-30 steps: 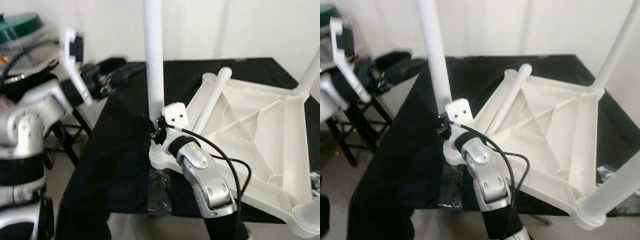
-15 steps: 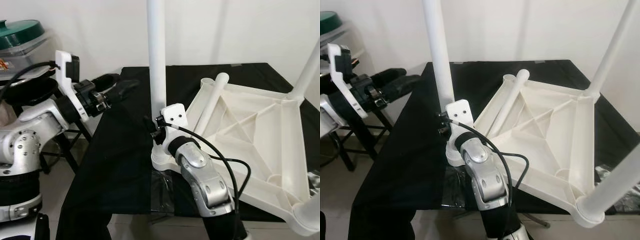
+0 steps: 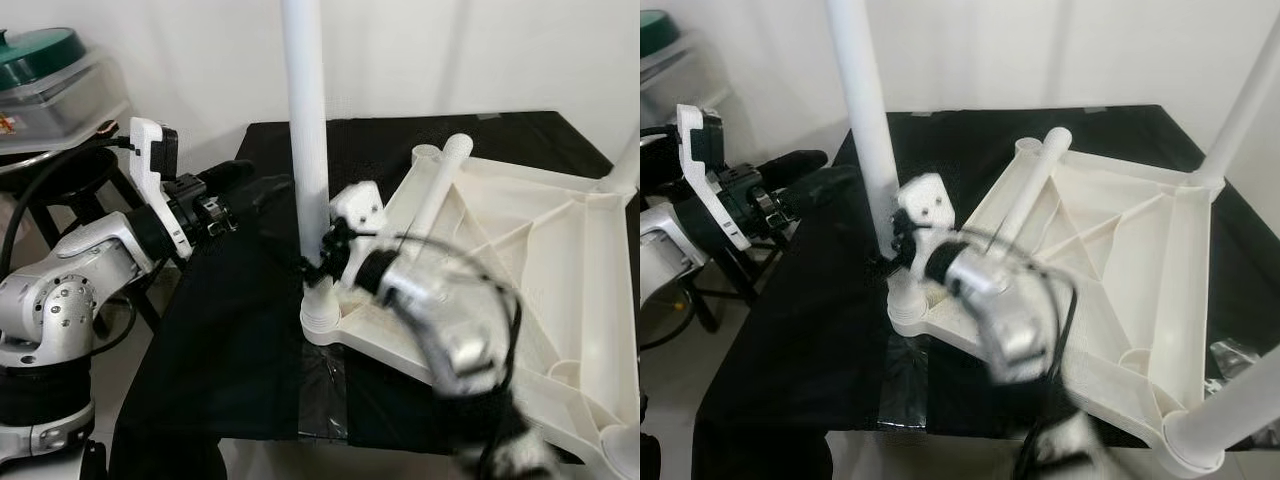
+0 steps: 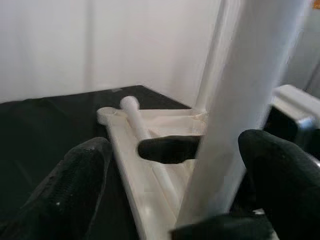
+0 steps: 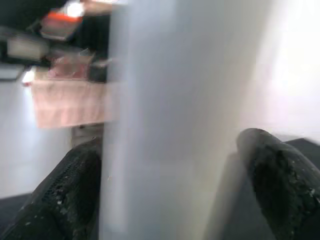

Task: Building children table

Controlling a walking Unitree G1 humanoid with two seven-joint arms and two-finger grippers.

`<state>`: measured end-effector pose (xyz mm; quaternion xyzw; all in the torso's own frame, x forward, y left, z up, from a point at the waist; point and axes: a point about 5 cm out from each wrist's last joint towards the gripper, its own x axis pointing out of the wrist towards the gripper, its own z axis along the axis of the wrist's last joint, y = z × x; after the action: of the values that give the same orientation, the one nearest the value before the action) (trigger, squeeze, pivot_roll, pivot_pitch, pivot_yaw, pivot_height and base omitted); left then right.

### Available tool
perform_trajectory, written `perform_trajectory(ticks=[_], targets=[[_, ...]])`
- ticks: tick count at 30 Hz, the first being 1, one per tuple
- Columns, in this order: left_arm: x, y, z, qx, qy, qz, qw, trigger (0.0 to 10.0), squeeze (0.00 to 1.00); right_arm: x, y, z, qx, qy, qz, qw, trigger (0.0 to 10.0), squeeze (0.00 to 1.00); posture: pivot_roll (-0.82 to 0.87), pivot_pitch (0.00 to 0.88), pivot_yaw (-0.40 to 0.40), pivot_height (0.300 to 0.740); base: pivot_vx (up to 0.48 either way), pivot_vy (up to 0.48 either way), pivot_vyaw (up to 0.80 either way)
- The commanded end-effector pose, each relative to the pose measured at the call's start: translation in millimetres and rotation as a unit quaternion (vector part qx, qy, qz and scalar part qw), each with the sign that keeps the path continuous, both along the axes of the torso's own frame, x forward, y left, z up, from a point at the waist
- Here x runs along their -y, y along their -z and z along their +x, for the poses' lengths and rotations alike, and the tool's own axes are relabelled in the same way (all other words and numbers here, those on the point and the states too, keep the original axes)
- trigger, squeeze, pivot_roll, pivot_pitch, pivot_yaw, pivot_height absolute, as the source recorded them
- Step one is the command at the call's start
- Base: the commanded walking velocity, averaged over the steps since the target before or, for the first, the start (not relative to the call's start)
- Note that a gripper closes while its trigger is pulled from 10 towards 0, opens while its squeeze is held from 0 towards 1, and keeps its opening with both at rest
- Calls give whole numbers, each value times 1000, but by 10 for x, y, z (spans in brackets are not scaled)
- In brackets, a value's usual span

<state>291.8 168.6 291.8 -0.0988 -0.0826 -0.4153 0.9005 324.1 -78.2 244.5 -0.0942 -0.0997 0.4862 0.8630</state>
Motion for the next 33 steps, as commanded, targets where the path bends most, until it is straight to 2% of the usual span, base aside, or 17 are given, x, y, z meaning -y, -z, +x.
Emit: perform_trajectory(ticks=[1, 2, 5, 9, 14, 15, 16, 17, 21, 23, 25, 26, 28, 29, 31, 33], targets=[[3, 7, -17, 0, 0, 1, 1000, 10000, 0, -50, 61, -10, -13, -34, -7, 999, 10000, 0, 9, 60, 35, 740, 0, 0, 0], [3, 7, -17, 0, 0, 1, 1000, 10000, 0, -50, 61, -10, -13, -34, -7, 999, 10000, 0, 9, 60, 35, 740, 0, 0, 0], [39, 88, -142, -3, 16, 8, 1000, 10000, 0, 192, -37, 165, -36, -91, -33, 995, 10000, 0, 19, 60, 16, 740, 0, 0, 0], [68, 136, -230, -3, 35, 14, 999, 10000, 0, 225, -86, 244, -52, -103, -23, 993, 10000, 0, 20, 58, 13, 740, 0, 0, 0], [35, 317, -296, -5, 14, 56, 998, 10000, 0, 206, 1, 309, -83, -114, -8, 990, 10000, 0, 28, 59, 7, 740, 0, 0, 0], [15, 385, -313, -6, 4, 70, 998, 10000, 0, 205, 59, 308, -92, -120, -11, 988, 9333, 0, 36, 62, 3, 740, 0, 0, 0], [15, 385, -313, -6, 4, 70, 998, 10000, 0, 205, 59, 308, -92, -120, -11, 988, 9333, 0, 36, 62, 3, 740, 0, 0, 0], [-15, 517, -377, -2, -12, 88, 996, 10000, 0, 215, 167, 294, -110, -142, -11, 984, 0, 0, 38, 62, 2, 740, 0, 0, 0], [-29, 583, -407, -1, -21, 95, 995, 10000, 0, 225, 206, 293, -116, -149, -11, 982, 0, 0, 38, 67, 2, 740, 0, 0, 0], [-40, 655, -437, -2, -31, 100, 994, 10000, 0, 236, 233, 293, -120, -152, -10, 981, 0, 0, 35, 71, 2, 740, 0, 0, 0], [-25, 832, -527, -15, -44, 107, 993, 10000, 0, 276, 272, 326, -125, -134, -3, 983, 0, 0, 21, 78, 3, 740, 0, 0, 0], [-25, 832, -527, -15, -44, 107, 993, 10000, 0, 276, 272, 326, -125, -134, -3, 983, 0, 0, 21, 78, 3, 740, 0, 0, 0], [37, 974, -632, -34, -41, 99, 994, 10000, 0, 313, 324, 342, -127, -96, 0, 987, 0, 0, 12, 84, 1, 740, 0, 0, 0], [37, 974, -632, -34, -41, 99, 994, 10000, 0, 313, 324, 342, -127, -96, 0, 987, 0, 0, 12, 84, 1, 740, 0, 0, 0], [73, 1111, -697, -49, -51, 96, 993, 10000, 0, 301, 410, 267, -133, -54, 4, 990, 0, 0, -15, 100, -5, 740, 0, 0, 0], [100, 1236, -727, -58, -59, 97, 992, 10000, 0, 213, 537, 119, -160, -2, 3, 987, 0, 0, -34, 109, -14, 740, 0, 0, 0]])
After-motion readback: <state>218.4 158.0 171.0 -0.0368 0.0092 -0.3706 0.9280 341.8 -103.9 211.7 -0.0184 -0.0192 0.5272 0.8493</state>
